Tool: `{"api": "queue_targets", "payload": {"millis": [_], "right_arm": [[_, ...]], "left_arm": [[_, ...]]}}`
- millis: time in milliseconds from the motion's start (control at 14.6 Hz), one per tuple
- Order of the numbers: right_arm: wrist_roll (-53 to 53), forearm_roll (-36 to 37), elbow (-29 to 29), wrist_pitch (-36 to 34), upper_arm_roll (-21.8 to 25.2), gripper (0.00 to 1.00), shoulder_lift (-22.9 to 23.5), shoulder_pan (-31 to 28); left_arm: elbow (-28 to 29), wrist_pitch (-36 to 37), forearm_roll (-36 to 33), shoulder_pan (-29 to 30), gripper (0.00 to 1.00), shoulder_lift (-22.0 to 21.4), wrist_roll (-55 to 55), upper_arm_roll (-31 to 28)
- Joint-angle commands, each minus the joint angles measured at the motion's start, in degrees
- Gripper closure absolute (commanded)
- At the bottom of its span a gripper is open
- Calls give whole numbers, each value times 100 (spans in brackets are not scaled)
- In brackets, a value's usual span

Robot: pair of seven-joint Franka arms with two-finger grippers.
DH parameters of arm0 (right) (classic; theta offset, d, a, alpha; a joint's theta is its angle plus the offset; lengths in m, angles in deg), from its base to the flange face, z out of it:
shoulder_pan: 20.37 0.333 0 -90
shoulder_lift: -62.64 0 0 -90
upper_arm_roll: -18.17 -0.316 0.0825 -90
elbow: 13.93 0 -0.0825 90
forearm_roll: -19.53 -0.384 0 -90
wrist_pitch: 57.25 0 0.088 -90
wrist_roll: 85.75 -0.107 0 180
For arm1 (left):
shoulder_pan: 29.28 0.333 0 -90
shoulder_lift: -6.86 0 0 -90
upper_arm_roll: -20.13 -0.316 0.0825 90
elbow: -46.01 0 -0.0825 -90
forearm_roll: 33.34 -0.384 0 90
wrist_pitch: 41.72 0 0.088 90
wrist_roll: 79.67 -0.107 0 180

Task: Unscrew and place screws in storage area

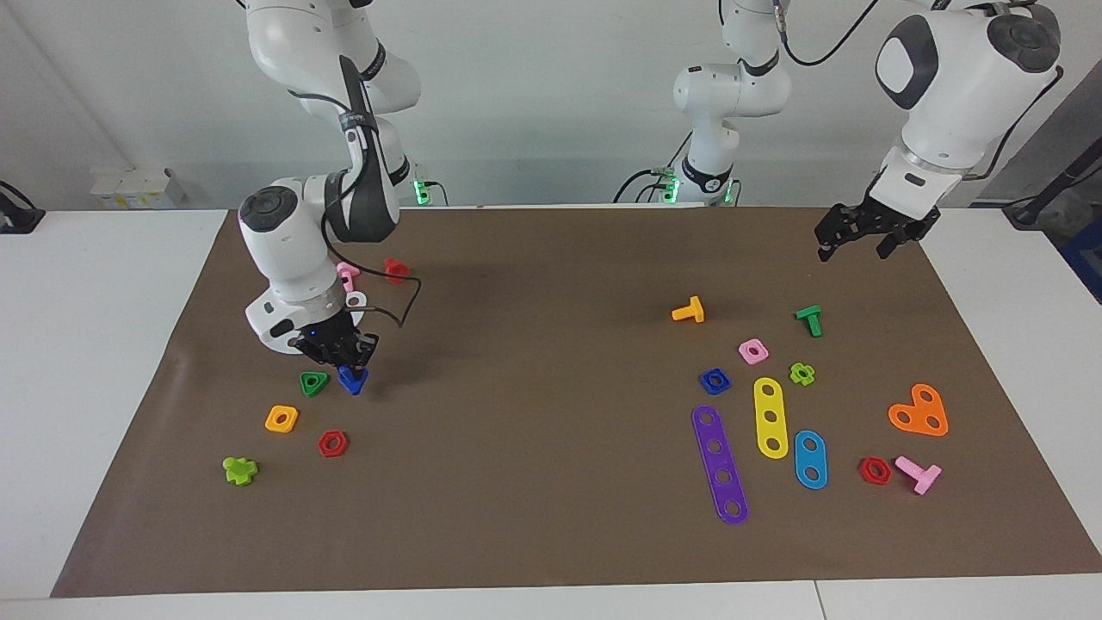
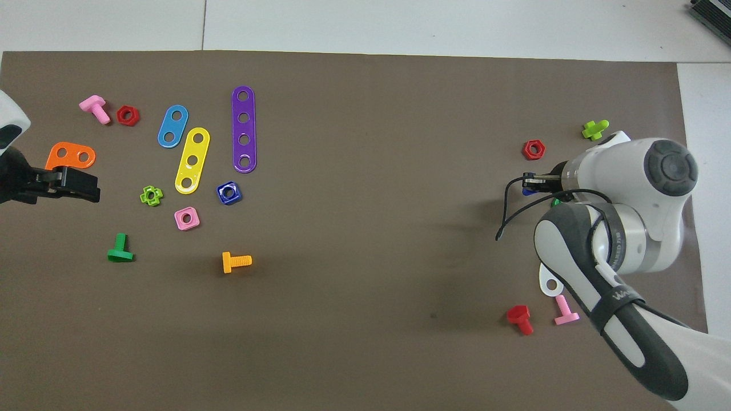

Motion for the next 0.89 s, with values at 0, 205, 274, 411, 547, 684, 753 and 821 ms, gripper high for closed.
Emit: {"api": "queue_targets", "payload": {"millis": [0, 205, 274, 411, 547, 684, 753, 821], "right_arm": [[141, -134, -556, 721, -88, 100, -33, -60], [98, -134, -513, 905, -88, 57, 99, -104], [36, -134, -469, 932, -88, 2, 117, -96], [27, -134, -250, 863, -88, 0, 91, -69], [18, -125, 100, 269, -70, 0, -171, -69], [-96, -38, 671, -811, -9, 0, -435, -87], [-122, -28, 961, -1312, 43, 0, -576, -104], [-131, -19, 1242, -1874, 70, 0, -734, -174]], "left_arm": [[145, -107, -21, 67, 0, -118, 17, 40], [145, -107, -21, 67, 0, -118, 17, 40], [145, -107, -21, 67, 0, -118, 25, 40], [145, -107, -21, 67, 0, -118, 17, 40], [145, -107, -21, 67, 0, -118, 17, 40], [145, -107, -21, 67, 0, -118, 17, 40], [145, -107, -21, 67, 0, -118, 17, 40], [145, -107, -21, 67, 0, -118, 17, 40]]}}
